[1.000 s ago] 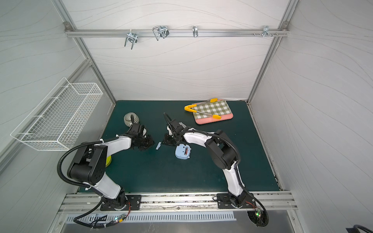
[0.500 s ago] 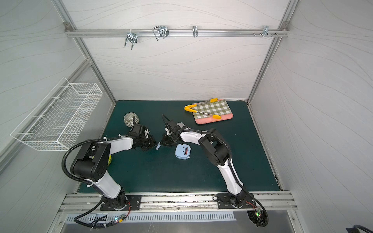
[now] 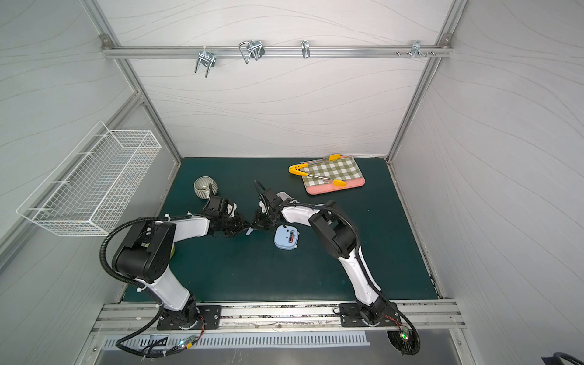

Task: Insert the battery into the alarm
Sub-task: Pick up the cover from the center of the board.

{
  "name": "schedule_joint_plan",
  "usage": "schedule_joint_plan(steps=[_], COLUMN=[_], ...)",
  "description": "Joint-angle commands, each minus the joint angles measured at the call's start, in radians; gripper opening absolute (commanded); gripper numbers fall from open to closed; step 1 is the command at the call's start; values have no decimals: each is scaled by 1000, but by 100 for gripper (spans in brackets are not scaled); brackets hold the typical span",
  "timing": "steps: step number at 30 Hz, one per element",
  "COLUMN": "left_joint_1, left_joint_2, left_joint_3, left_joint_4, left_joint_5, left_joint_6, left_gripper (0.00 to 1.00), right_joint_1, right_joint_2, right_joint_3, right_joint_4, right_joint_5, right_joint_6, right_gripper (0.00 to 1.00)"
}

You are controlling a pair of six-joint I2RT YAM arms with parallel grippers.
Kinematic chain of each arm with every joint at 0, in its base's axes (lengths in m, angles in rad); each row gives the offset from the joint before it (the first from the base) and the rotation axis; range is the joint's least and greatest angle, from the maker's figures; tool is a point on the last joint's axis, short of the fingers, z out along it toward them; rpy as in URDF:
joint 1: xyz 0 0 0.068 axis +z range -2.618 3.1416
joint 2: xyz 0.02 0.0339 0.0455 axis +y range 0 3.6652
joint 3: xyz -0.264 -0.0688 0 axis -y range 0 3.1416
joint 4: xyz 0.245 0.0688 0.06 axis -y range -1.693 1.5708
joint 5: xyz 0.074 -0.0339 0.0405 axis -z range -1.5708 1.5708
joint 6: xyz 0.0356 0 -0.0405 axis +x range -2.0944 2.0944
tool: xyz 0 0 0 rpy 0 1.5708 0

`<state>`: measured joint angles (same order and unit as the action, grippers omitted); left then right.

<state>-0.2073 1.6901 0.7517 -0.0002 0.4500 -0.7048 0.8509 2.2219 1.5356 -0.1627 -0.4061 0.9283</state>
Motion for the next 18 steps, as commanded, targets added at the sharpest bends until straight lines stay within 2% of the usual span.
schedule_joint_plan(steps=[1,8,18], left_joint_1=[-8,-11,-15], left_joint_2=[-28,-48,-46], left_joint_3=[-27,-84,-105], left_joint_4=[-107,-62,-31], left_joint_5=[-69,-4,33], left_joint_6=[18,-18,-47], left_gripper=[22,22,15], right_joint_1=[1,5,4], right_joint_2=[-12,-40,-30], right_joint_3=[-27,-68,-76], right_joint_4=[21,36,46], right_joint_5=[-6,6,0], right_joint_6=[24,40,55], right_gripper=[22,23,13])
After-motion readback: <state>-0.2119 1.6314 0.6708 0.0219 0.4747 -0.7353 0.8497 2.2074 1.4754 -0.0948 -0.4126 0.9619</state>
